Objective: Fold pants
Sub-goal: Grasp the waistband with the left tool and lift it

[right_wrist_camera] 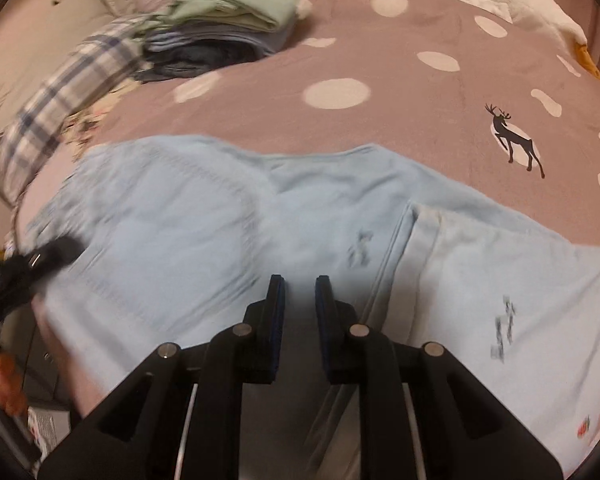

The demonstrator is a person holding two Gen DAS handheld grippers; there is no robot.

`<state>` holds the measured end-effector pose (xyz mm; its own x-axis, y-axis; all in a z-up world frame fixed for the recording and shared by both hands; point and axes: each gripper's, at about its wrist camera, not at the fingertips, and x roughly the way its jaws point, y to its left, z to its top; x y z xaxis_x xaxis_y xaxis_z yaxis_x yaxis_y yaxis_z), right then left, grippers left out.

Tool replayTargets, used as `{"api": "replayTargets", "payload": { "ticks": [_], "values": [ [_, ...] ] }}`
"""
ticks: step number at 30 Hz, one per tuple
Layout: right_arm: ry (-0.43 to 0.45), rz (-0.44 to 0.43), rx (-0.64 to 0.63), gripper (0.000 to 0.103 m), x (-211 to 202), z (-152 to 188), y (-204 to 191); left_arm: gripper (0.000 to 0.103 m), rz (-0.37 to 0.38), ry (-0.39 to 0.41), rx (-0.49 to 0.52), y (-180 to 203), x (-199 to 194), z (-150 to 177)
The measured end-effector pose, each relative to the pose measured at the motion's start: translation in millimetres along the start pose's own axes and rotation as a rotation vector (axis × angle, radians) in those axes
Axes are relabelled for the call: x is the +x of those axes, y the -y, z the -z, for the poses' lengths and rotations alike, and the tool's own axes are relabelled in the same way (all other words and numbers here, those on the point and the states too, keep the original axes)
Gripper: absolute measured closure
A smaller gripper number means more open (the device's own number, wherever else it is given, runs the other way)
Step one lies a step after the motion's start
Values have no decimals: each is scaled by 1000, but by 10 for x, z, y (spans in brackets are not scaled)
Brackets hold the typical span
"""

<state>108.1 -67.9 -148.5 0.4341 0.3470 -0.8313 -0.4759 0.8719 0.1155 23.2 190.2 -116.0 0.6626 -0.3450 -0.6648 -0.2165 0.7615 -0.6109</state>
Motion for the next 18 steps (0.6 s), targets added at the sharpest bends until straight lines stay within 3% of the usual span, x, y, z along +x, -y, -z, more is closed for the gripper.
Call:
{"api": "replayTargets", "payload": {
  "ticks": [3, 5, 7, 9, 14, 18],
  "values": [
    [-47, -97, 19, 86, -81, 254, -120, 74, -20, 23, 59, 141, -76, -9],
    [-61, -75, -34, 86, -42, 417, -231, 74, -29, 30, 103, 259, -103, -6],
    [-36, -65, -55, 86, -59, 482, -251, 74, -58, 35, 138, 356, -114, 6],
    [-30, -117, 12, 86, -122, 489, -160, 74, -78, 47, 171, 454, -141, 6],
    [105, -170, 81, 84, -510, 520, 6, 74, -86, 66, 223, 672, -203, -8],
    [146, -184, 196, 61, -616, 580, 321, 74, -76, 72, 266, 872, -197, 5]
  ]
}}
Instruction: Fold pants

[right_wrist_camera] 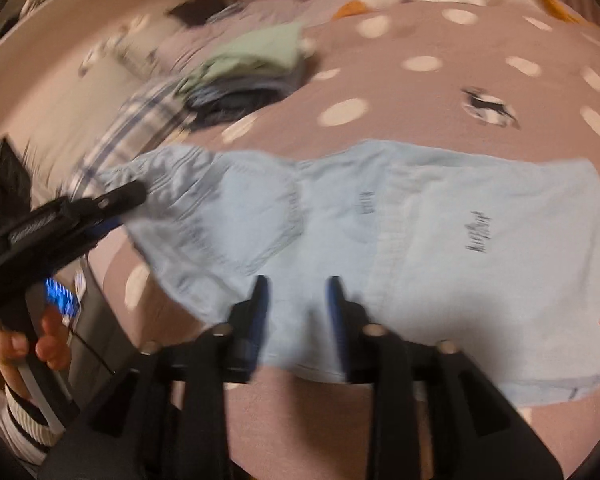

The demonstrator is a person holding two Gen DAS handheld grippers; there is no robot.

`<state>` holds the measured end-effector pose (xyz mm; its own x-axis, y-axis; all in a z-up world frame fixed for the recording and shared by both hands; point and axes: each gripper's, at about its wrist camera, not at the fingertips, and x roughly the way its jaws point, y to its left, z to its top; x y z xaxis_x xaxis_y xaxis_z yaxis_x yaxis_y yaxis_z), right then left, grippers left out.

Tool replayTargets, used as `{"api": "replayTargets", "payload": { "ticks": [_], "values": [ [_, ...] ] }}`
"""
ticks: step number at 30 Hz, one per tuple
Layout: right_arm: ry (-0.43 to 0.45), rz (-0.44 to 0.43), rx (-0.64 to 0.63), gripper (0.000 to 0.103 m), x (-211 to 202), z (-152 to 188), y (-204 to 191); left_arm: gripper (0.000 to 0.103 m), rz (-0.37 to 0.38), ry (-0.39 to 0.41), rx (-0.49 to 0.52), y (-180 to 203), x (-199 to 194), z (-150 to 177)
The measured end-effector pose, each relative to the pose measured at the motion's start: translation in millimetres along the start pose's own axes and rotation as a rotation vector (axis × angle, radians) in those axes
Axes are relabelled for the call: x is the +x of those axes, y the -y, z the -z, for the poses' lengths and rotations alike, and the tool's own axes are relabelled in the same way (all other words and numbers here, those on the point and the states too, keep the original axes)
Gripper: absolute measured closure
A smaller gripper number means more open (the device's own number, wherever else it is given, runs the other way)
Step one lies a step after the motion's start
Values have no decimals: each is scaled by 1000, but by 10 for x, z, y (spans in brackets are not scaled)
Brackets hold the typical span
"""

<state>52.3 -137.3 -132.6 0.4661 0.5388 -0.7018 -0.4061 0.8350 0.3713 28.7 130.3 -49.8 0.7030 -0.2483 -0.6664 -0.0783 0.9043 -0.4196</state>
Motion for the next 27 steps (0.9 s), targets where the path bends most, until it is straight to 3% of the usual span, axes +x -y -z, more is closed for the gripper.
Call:
{"api": "replayTargets", "payload": {
  "ticks": [5, 10, 13, 17, 19, 21, 24, 27],
  "values": [
    [33, -29, 186, 60, -99, 116, 436, 74, 24, 4, 68, 300, 47, -52],
    [91, -92, 348, 42, -206, 207, 746, 74, 61, -3, 140, 658, 148, -82],
    [123, -126, 417, 40, -305, 242, 894, 74, 79, -20, 186, 873, 248, -63],
    [159, -220, 510, 37, -385, 285, 1019, 74, 116, -75, 250, 1173, 450, 34],
    [165, -272, 558, 24, -384, 268, 1090, 74, 130, -116, 290, 1319, 604, 129],
    [145, -292, 606, 20, -304, 201, 1138, 74, 126, -170, 307, 1399, 769, 224],
    [130, -275, 571, 19, -235, 35, 1061, 74, 176, -211, 300, 1360, 779, 334],
    [94, -279, 491, 19, -157, -142, 927, 74, 211, -192, 287, 1141, 581, 358]
  ]
}}
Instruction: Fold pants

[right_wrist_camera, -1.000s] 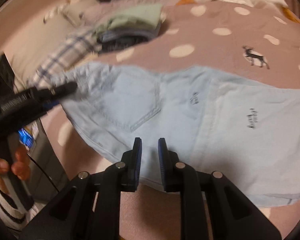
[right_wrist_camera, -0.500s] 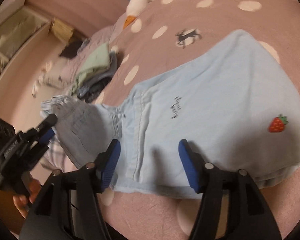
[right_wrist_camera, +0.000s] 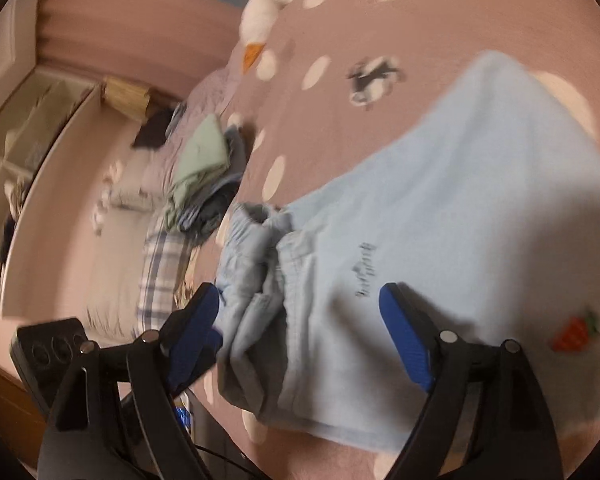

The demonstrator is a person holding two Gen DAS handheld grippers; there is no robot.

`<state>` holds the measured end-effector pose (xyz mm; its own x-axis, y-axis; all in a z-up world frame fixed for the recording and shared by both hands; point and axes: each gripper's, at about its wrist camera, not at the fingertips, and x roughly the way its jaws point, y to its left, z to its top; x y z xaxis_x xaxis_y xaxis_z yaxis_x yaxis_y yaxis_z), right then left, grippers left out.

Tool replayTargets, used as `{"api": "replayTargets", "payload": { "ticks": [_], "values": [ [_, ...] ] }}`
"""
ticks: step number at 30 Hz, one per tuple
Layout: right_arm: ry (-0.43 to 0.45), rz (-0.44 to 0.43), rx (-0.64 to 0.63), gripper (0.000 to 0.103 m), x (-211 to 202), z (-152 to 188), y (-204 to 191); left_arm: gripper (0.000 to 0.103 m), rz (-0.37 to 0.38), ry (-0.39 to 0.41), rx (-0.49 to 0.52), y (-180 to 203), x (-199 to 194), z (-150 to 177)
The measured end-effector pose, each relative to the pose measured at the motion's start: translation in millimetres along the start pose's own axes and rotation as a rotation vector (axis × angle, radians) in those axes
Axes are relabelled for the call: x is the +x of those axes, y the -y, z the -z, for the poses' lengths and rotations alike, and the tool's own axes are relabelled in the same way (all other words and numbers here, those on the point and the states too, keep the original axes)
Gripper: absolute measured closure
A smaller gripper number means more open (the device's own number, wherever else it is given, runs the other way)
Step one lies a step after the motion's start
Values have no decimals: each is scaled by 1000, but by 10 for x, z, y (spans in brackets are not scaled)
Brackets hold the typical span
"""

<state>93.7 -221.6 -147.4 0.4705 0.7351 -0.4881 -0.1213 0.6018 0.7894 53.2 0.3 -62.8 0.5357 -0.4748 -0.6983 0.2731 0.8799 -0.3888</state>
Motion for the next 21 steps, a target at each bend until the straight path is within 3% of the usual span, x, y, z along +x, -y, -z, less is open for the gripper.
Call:
{"api": "replayTargets", "payload": {
  "ticks": [3, 8, 11, 16, 18, 21],
  "values": [
    [-51, -18, -88, 19, 197, -88, -182, 74, -27, 29, -75, -307, -247, 71],
    [-135, -33, -103, 21, 728, -258, -297, 74, -124, 46, -207, -818, -416, 126],
    [-192, -11, -85, 26, 1012, -333, -336, 74, -130, 24, -283, -1035, -374, 178],
    [-258, 49, -82, 28, 1139, -362, -329, 74, -110, 7, -301, -1103, -276, 216],
    [-296, 16, -56, 34, 1238, -377, -329, 74, -99, 3, -307, -1114, -243, 224],
    [-336, 60, -95, 41, 1425, -356, -396, 74, -86, 6, -323, -1146, -241, 229]
  ]
}}
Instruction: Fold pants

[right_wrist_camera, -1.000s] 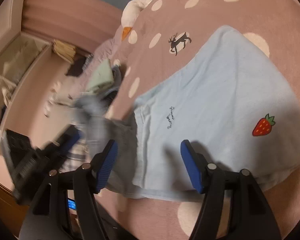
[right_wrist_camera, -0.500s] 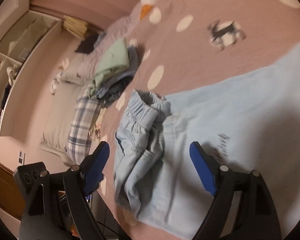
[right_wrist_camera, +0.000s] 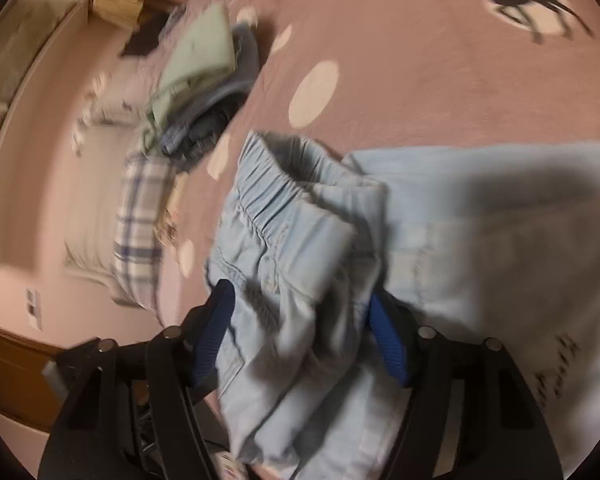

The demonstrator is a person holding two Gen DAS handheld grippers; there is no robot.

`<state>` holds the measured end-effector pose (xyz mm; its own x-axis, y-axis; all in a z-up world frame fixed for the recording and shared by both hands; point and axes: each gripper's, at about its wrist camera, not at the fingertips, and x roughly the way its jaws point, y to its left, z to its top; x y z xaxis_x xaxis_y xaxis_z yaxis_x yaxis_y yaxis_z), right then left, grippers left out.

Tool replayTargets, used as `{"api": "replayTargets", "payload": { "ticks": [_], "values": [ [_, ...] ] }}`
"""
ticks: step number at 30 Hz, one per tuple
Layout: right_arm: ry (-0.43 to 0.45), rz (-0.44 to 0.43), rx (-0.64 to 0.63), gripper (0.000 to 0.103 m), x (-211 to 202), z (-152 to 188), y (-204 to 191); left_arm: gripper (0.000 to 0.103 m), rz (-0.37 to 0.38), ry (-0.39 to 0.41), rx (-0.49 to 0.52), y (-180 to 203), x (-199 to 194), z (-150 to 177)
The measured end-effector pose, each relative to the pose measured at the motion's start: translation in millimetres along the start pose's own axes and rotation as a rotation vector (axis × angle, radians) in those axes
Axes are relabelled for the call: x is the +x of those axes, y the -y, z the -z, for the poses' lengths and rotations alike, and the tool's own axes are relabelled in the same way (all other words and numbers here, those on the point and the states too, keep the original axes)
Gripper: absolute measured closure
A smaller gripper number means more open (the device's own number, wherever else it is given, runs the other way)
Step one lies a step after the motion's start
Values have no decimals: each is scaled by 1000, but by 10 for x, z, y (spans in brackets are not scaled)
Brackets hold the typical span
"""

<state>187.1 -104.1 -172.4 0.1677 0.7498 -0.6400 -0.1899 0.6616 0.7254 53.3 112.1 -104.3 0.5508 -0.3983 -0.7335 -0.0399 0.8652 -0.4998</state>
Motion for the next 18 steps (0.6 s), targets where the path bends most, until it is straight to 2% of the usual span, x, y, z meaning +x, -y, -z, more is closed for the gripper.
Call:
{"api": "replayTargets", "payload": {
  "ticks": [3, 7, 12, 18],
  "values": [
    [25, -21, 29, 56, 27, -34, 20, 74, 3, 4, -9, -33, -34, -3],
    [79, -65, 36, 83, -68, 17, 47, 74, -10, 3, -20, -109, -66, 10],
    [234, -54, -137, 87, -486, 195, -382, 74, -4, 8, -52, -163, -133, 26],
    [418, -56, -171, 87, -1297, 428, -450, 74, 9, 5, -2, 11, -162, 66]
  ]
}}
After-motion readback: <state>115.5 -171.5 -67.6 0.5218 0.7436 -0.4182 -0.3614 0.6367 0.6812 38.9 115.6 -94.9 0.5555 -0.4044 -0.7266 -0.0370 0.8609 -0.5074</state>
